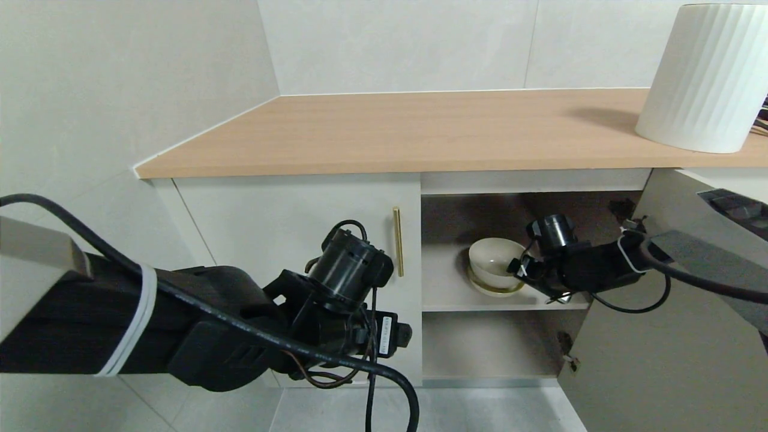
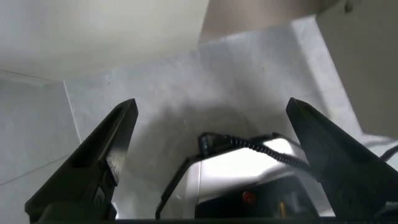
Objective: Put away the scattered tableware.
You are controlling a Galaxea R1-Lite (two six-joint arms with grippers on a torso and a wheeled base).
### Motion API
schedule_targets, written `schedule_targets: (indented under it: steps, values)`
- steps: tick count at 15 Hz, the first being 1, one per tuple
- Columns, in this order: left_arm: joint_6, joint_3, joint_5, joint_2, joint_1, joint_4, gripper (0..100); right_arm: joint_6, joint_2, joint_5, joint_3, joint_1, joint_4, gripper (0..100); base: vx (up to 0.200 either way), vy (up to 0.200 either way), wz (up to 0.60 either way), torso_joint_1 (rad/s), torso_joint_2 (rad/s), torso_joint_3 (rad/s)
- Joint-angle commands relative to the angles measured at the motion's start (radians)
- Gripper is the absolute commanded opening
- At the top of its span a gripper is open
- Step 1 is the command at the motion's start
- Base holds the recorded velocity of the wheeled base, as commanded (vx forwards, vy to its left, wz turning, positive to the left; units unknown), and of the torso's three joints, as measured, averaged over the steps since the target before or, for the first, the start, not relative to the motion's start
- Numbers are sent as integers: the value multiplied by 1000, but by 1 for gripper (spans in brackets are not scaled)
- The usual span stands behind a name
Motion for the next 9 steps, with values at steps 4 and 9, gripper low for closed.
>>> schedule_targets:
  steps: [4,9]
  values:
    - [2,47,-6,-322,115,34,100,-187,-360,54,321,82,88,100,0,0,0,0,0,0]
    - [2,169,-21,-597,122,136,100,-297,-850,136,522,197,230,100,0,0,0,0,0,0]
